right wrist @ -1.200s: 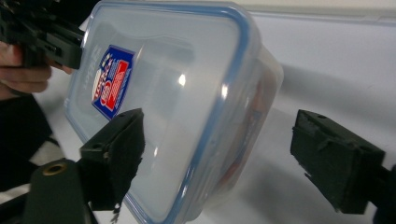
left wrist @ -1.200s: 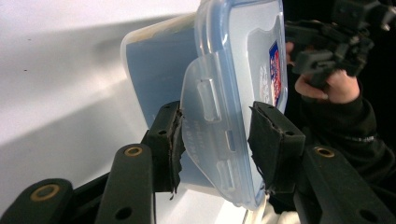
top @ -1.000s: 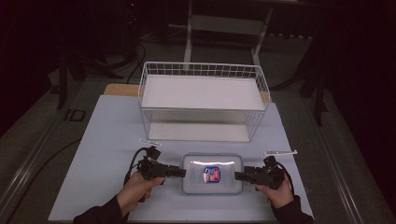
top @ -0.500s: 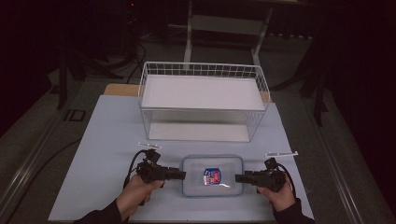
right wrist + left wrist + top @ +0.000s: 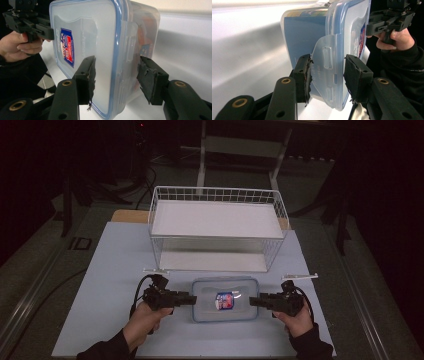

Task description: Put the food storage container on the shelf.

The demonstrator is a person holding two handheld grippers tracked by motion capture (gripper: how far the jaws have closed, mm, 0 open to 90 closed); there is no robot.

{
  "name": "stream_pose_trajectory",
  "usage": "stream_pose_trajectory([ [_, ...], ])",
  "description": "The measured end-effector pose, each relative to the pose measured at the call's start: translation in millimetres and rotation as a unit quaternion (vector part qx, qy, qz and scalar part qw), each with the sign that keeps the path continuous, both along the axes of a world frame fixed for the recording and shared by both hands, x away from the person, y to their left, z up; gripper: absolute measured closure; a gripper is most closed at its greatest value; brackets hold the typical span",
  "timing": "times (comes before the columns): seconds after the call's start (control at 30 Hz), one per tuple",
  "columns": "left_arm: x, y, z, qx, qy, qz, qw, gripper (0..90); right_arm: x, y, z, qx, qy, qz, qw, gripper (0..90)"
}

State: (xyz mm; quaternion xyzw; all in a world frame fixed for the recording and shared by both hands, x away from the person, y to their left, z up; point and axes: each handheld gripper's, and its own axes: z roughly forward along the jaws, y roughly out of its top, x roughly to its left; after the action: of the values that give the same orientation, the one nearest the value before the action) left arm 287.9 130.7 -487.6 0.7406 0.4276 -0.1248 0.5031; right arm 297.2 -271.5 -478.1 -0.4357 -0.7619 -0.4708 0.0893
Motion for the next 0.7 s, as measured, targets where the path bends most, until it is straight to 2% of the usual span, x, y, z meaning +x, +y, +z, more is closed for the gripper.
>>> stream_pose_trajectory([
  [0.3,13.0,3.9,8.2,0.003,-0.028,0.023,0.9993,57.2,21.0,7.4,9.6,0.002,-0.029,-0.002,0.9996,48.8],
  [0.7,35.4,7.6,-3.3,0.0,-0.046,0.038,0.9982,56.6,45.4,15.7,6.6,-0.003,-0.05,-0.014,0.9986,48.7],
])
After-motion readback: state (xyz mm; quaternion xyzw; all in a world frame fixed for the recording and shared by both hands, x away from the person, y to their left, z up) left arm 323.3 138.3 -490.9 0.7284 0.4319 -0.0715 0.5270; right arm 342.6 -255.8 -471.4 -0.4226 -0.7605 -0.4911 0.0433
